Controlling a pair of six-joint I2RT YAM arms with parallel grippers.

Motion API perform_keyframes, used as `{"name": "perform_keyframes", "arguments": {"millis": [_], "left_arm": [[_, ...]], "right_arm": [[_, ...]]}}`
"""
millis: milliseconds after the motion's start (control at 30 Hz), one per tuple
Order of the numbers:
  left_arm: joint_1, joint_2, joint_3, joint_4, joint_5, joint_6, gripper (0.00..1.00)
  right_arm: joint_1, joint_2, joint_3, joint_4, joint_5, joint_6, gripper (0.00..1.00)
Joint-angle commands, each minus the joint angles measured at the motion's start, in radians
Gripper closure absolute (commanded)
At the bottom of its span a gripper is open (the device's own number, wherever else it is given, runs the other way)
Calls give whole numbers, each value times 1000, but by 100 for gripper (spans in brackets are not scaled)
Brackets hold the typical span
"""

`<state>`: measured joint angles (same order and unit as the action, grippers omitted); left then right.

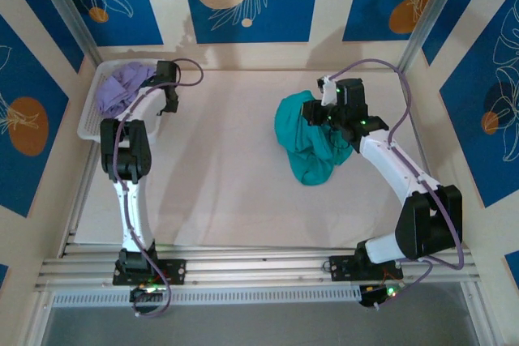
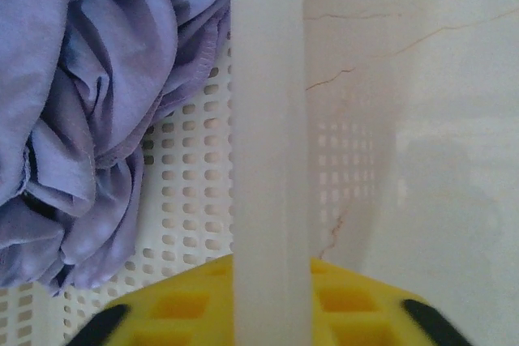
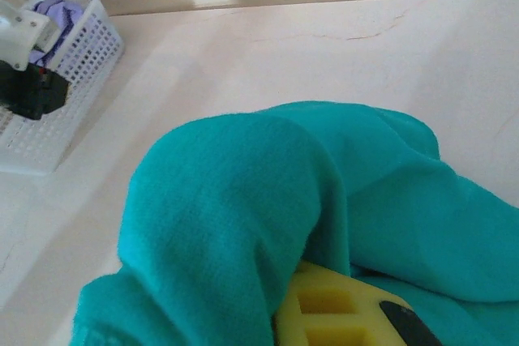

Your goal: Fold the inside-out t-shirt

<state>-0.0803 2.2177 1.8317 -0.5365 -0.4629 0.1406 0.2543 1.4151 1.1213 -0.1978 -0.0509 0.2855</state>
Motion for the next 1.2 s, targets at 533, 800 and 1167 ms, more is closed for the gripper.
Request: {"name": "perform_keyframes", "arguments": {"millis": [533, 800, 1167], "left_arm": [[-231, -640, -588, 400, 591, -403, 30], [-619, -692, -782, 500, 552, -411, 30], [-907, -275, -547, 492, 539, -450, 33]], "right_arm": [[127, 125, 216, -305, 59, -110, 42], [-170, 90, 0, -305, 220, -9, 33], [-347, 419, 185, -294, 79, 53, 33]]}}
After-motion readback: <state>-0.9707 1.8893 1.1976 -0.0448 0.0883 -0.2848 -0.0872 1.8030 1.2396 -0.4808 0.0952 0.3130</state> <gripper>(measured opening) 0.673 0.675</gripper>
